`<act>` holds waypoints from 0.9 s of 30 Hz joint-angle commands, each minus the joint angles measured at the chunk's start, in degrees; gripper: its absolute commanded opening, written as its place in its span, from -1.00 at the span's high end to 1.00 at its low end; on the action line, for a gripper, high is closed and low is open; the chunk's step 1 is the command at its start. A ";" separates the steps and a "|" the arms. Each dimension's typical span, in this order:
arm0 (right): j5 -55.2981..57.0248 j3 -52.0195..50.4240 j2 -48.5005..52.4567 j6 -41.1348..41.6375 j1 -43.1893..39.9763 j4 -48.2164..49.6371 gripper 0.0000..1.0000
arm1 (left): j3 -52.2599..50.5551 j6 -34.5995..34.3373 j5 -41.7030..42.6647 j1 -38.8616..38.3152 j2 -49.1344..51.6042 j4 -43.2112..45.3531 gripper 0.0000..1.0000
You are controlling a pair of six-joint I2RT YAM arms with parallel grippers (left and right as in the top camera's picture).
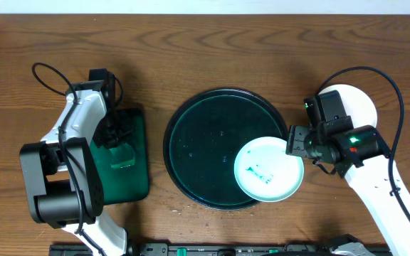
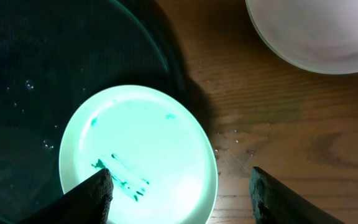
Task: Clean dirty plates on tray and stack at the side
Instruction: 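Grasp the remaining white plate rim with the right gripper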
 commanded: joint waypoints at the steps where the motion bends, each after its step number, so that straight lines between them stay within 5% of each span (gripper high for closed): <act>1: -0.04 0.55 0.07 -0.87 0.72 -0.35 -0.36 | 1.44 1.40 0.74 -0.09 -1.03 -1.05 0.49; 4: -0.04 0.55 0.07 -1.42 0.74 -0.42 -0.36 | 1.44 1.31 0.31 -0.04 -1.03 -1.40 0.51; 8: -0.04 0.55 0.07 -1.90 0.74 -0.61 -0.36 | 1.44 1.03 -0.79 -0.02 -1.03 -1.40 0.81; 13: -0.04 0.55 0.07 -1.90 0.72 -1.49 -0.40 | 1.22 0.90 -1.62 -0.02 -0.90 -1.38 0.66; 16: -0.07 0.52 0.07 -1.90 0.72 -2.05 -0.41 | 1.07 0.90 -1.64 -0.04 -0.76 -1.38 0.30; 27: -0.04 0.55 0.07 -1.90 0.72 -3.41 -0.40 | 0.52 0.90 -1.62 -0.02 0.35 -1.05 0.28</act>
